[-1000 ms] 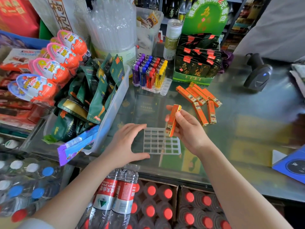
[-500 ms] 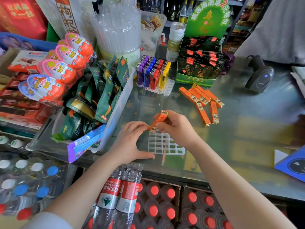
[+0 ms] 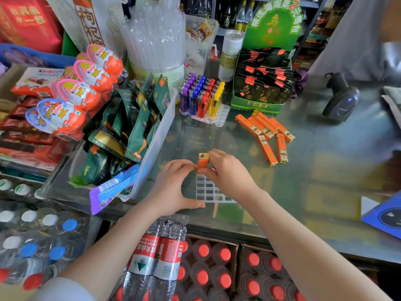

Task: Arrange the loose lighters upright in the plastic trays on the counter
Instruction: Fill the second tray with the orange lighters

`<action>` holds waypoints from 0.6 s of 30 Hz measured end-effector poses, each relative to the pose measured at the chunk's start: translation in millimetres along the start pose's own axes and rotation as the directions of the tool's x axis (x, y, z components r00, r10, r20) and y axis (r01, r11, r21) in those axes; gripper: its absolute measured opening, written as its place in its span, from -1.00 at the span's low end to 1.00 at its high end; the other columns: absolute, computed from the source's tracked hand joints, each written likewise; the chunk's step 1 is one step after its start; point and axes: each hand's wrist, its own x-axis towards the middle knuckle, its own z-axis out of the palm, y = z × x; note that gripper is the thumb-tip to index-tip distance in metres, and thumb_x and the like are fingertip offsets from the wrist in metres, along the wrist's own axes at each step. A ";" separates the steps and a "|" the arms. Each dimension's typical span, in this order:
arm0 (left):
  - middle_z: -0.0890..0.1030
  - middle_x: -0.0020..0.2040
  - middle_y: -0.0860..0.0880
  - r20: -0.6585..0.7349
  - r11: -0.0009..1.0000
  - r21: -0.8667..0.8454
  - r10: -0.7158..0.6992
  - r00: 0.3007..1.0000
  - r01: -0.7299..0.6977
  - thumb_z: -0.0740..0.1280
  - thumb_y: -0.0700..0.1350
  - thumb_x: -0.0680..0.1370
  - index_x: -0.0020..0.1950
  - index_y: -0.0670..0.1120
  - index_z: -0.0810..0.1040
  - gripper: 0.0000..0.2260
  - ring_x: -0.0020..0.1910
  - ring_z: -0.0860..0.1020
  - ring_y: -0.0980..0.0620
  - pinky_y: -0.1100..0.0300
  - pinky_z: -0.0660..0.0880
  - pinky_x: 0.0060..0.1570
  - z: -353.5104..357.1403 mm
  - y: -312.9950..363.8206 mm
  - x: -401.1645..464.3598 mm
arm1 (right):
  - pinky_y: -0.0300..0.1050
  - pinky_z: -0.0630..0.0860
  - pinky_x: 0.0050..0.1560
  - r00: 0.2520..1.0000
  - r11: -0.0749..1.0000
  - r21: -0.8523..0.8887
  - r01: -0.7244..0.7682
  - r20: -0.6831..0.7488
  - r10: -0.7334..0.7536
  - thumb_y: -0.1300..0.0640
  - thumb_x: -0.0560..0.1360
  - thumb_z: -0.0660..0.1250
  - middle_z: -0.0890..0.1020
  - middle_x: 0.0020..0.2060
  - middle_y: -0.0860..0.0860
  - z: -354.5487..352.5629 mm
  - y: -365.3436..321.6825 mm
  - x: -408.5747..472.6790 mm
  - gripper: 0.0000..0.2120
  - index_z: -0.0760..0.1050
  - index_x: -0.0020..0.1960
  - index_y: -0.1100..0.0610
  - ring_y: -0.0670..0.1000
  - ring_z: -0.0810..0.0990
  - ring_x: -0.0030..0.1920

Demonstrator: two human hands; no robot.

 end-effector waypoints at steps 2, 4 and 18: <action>0.34 0.27 0.06 0.009 0.999 -0.040 -0.016 1.000 0.017 0.34 0.35 0.13 0.33 -0.03 0.35 -0.15 0.30 0.20 0.07 0.17 0.17 0.29 0.3 2.0 -0.1 | 0.08 0.54 -0.20 1.000 1.000 -0.002 -0.018 0.012 0.018 0.08 0.47 0.33 0.56 -0.08 0.10 0.0 7.4 -5.4 -0.80 0.51 -0.01 0.20 0.15 0.57 -0.15; 0.33 0.27 0.07 0.010 0.998 -0.065 -0.019 1.000 0.019 0.43 0.29 0.16 0.33 -0.03 0.34 -0.18 0.30 0.18 0.10 0.17 0.16 0.31 0.8 3.4 0.9 | 0.04 0.56 -0.14 0.997 0.998 0.015 -0.066 -0.045 0.067 0.10 0.47 0.34 0.56 0.03 0.06 -6.5 19.4 -10.9 -0.77 0.51 0.10 0.13 0.06 0.58 -0.14; 0.22 0.21 0.15 0.008 0.993 -0.115 -0.019 1.000 0.020 0.53 0.08 0.24 0.33 -0.06 0.29 -0.25 0.24 0.16 0.25 0.34 0.10 0.27 2.3 21.6 14.9 | 0.07 0.48 -0.09 0.759 0.740 -0.211 -0.639 -0.328 0.562 0.14 0.51 0.24 0.47 0.18 0.24 -32.5 83.4 -11.4 -0.76 0.43 0.11 0.25 0.26 0.50 0.05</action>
